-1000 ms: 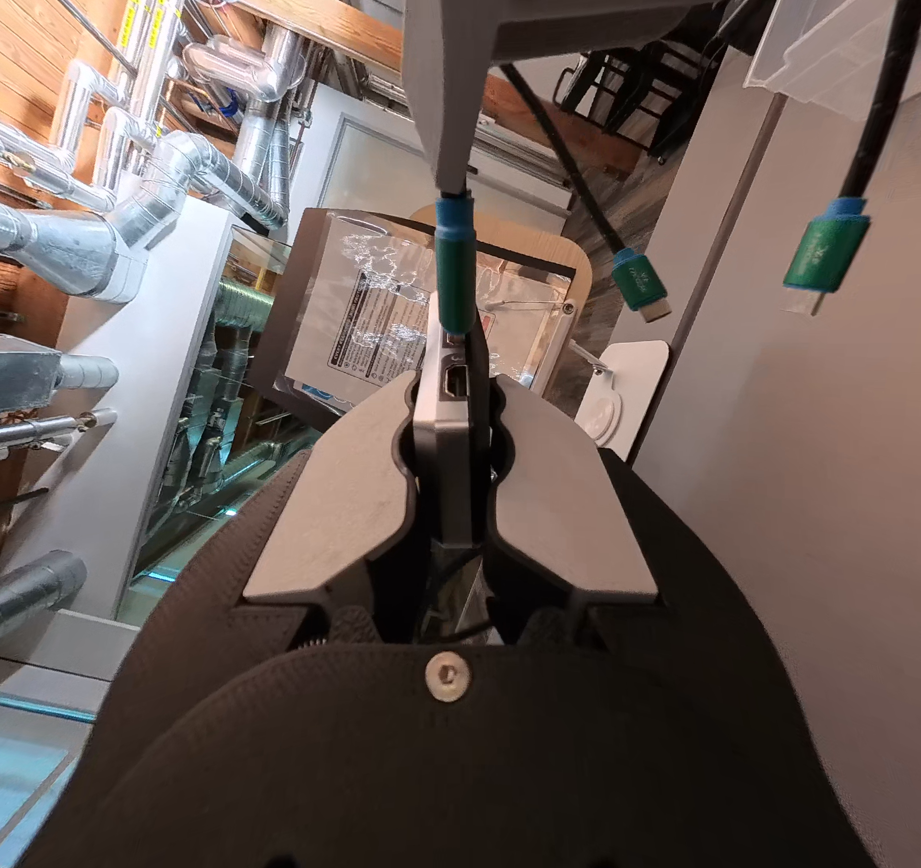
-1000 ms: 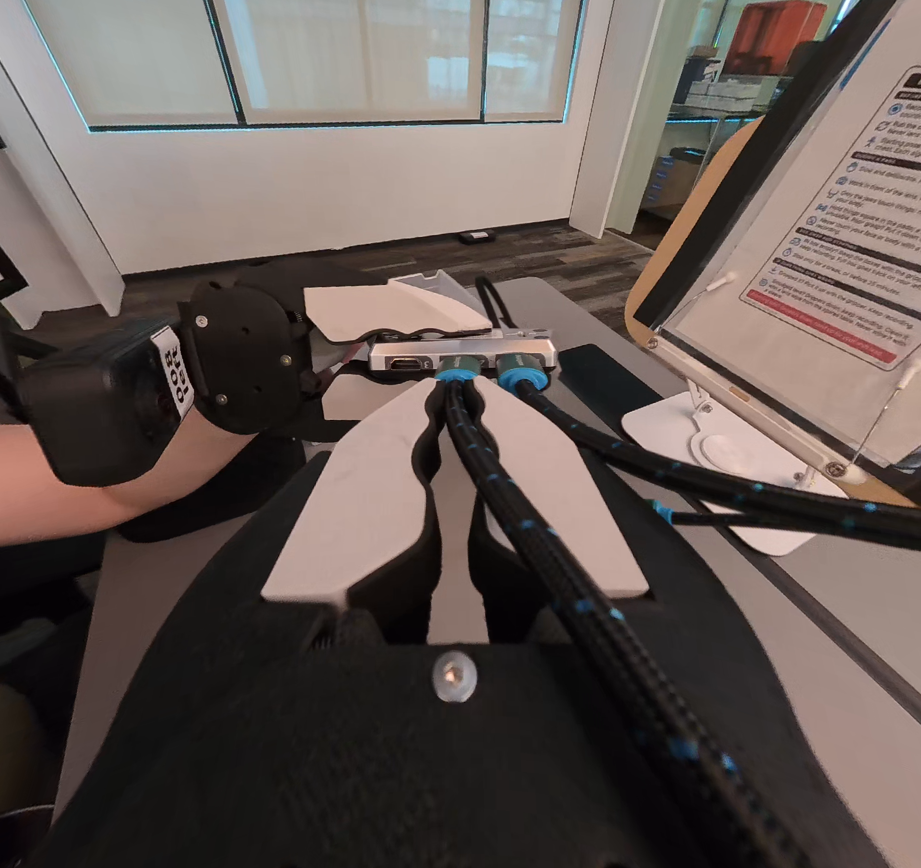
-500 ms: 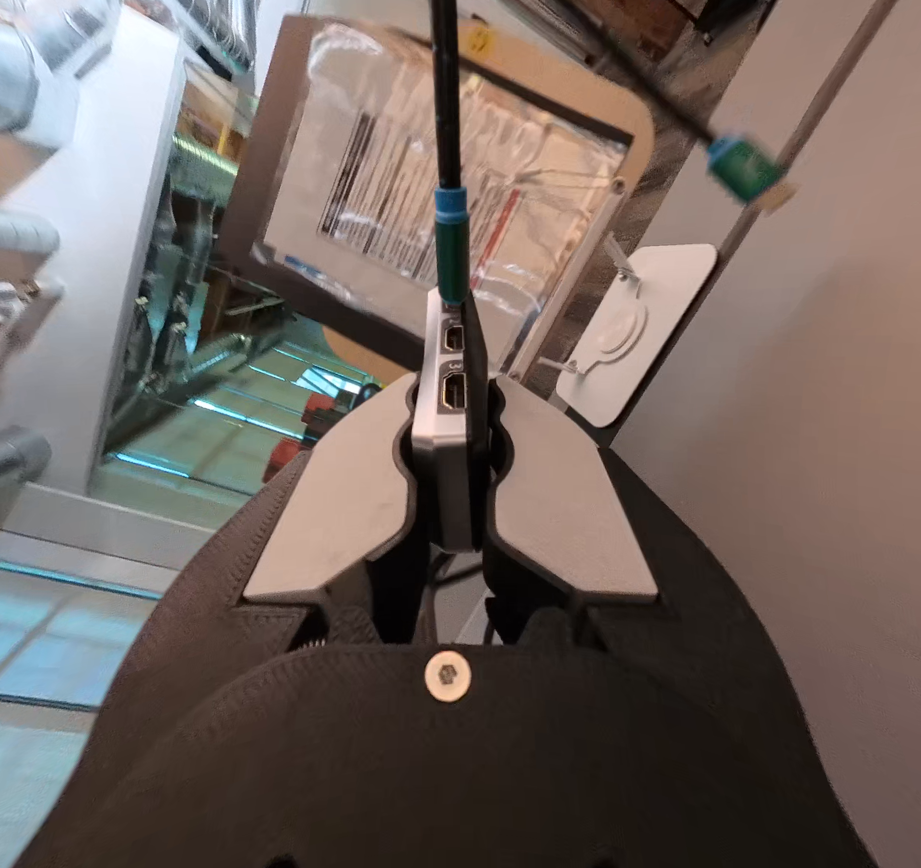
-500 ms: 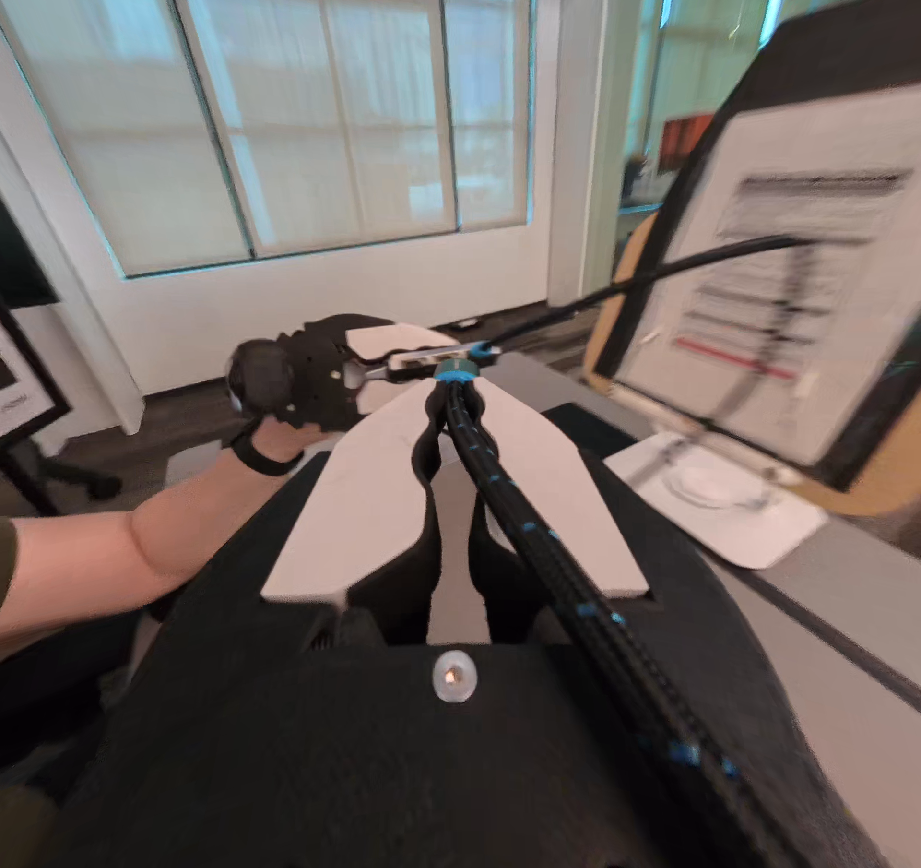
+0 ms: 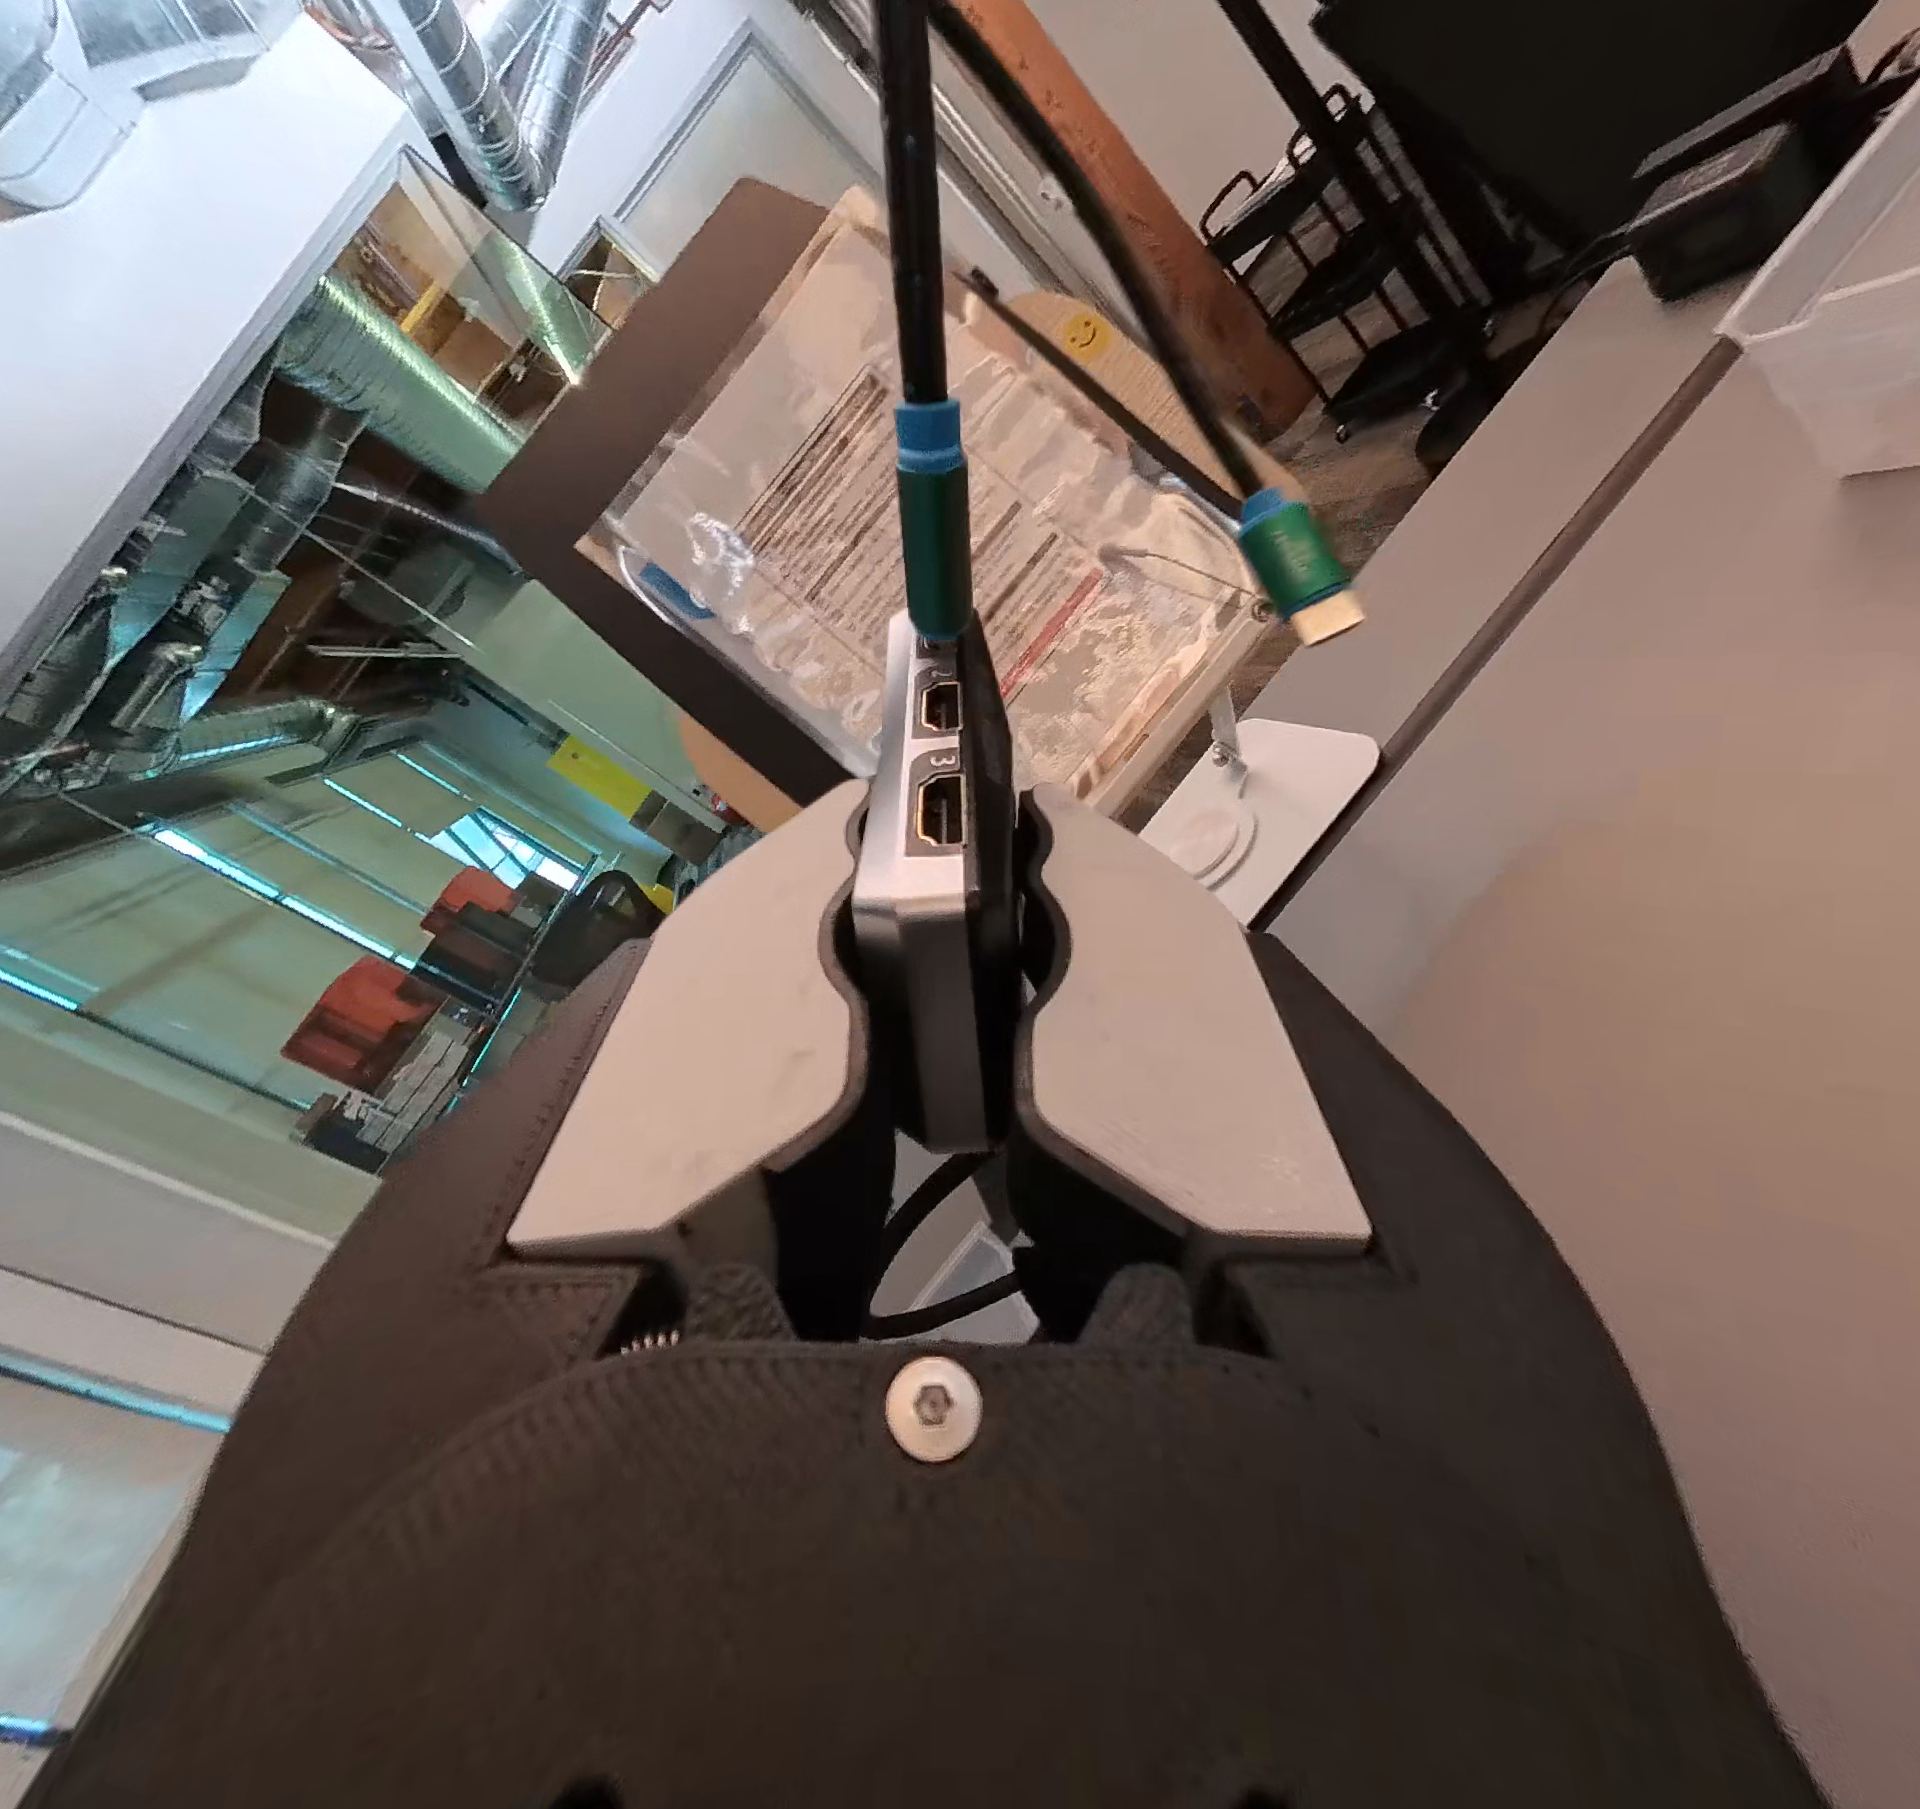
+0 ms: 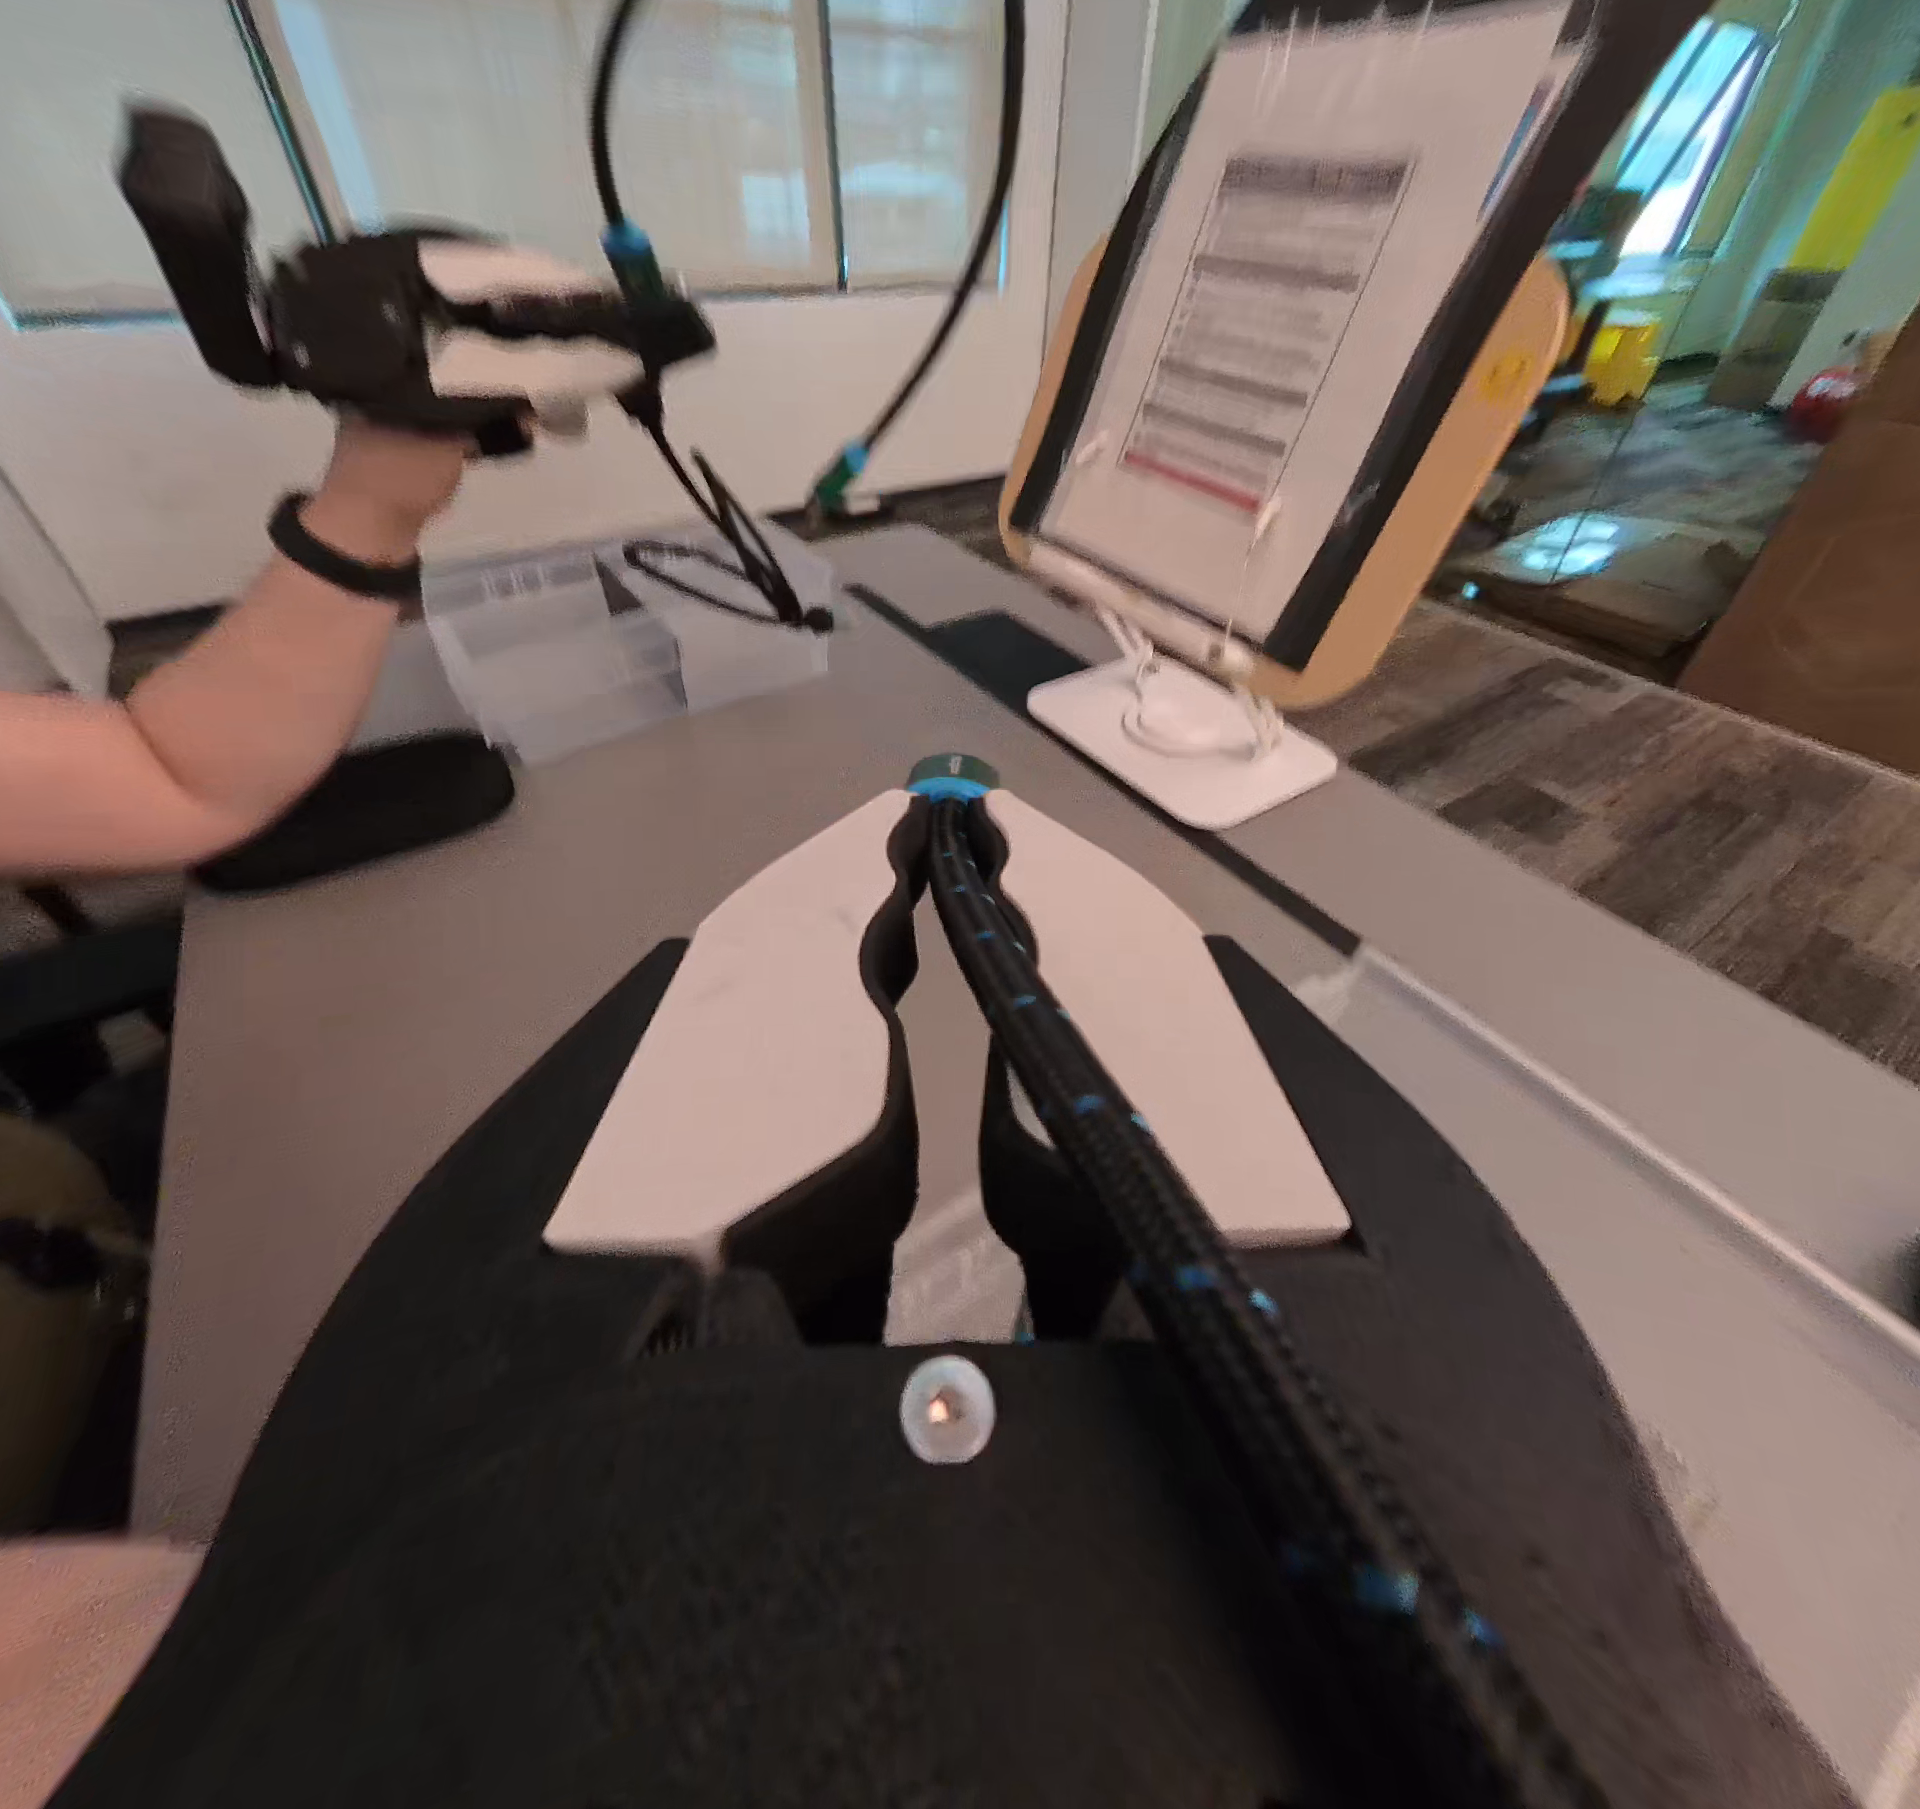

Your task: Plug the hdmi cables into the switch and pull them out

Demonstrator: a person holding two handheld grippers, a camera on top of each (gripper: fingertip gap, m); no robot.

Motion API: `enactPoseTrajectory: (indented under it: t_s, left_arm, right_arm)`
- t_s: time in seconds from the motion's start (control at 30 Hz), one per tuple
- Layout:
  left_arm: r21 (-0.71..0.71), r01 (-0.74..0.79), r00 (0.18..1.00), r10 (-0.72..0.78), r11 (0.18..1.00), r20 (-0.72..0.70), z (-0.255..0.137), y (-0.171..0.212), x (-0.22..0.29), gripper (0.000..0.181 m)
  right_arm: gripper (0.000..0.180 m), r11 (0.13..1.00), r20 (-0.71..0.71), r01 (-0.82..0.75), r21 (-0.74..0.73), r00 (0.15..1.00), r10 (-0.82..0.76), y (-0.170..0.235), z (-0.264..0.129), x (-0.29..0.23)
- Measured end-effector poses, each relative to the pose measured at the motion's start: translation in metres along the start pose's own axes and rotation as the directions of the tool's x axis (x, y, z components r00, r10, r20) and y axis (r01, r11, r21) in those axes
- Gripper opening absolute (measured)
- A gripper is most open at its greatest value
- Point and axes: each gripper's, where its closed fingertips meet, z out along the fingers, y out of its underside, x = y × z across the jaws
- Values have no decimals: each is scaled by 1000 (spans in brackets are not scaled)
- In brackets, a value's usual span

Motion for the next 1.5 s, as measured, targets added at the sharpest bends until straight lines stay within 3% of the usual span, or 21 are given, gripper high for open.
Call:
enactPoseTrajectory:
  t_s: [0.2,0.27,0.33,0.4,0.47,0.53,0.67,0.8,0.97,1.03,1.2,1.3,1.4,1.5]
  left_arm:
    - [-4,-37,999,37,999,-33,4,-4,15,22]
    - [-9,-47,998,47,999,-42,7,-4,19,22]
    - [-11,-52,997,52,999,-51,8,-4,23,22]
    - [-11,-55,997,55,998,-53,10,-4,25,22]
    - [-11,-58,997,57,998,-56,11,-5,27,22]
    - [-14,-61,996,60,998,-61,11,-5,29,22]
    - [-16,-71,995,69,997,-67,11,-6,32,22]
    - [-19,-76,995,75,997,-65,10,-7,32,22]
    - [-32,-82,994,79,996,-75,11,-5,34,22]
    - [-31,-84,993,81,996,-80,11,-6,35,22]
    - [-19,-96,991,94,995,-91,11,-10,41,22]
    - [7,-108,990,108,994,-91,10,-15,44,22]
    - [45,-122,988,126,991,-90,8,-22,49,22]
    - [69,-156,984,161,985,-79,7,-27,53,22]
  right_arm:
    - [7,999,265,-38,-3,964,37,81,4,11]
    - [7,986,273,-147,-82,948,164,105,6,18]
    - [9,905,186,-278,-323,919,348,141,4,21]
    - [8,807,105,-406,-429,865,491,151,0,17]
    - [8,704,-19,-495,-509,824,566,160,-7,13]
    - [12,607,-194,-535,-587,821,536,176,-20,18]
    - [27,424,-476,-700,-574,707,523,197,-49,29]
    - [27,354,-545,-783,-511,614,572,196,-65,22]
    - [24,366,-619,-809,-460,588,521,171,-88,0]
    - [22,443,-596,-755,-483,654,466,153,-88,-13]
    - [21,519,-614,-660,-543,734,291,131,-89,-26]
    - [21,668,-501,-485,-564,844,190,98,-62,-22]
    - [24,783,-356,-211,-585,935,-13,60,-23,-24]
    - [26,891,-97,125,-437,978,-185,9,39,-58]
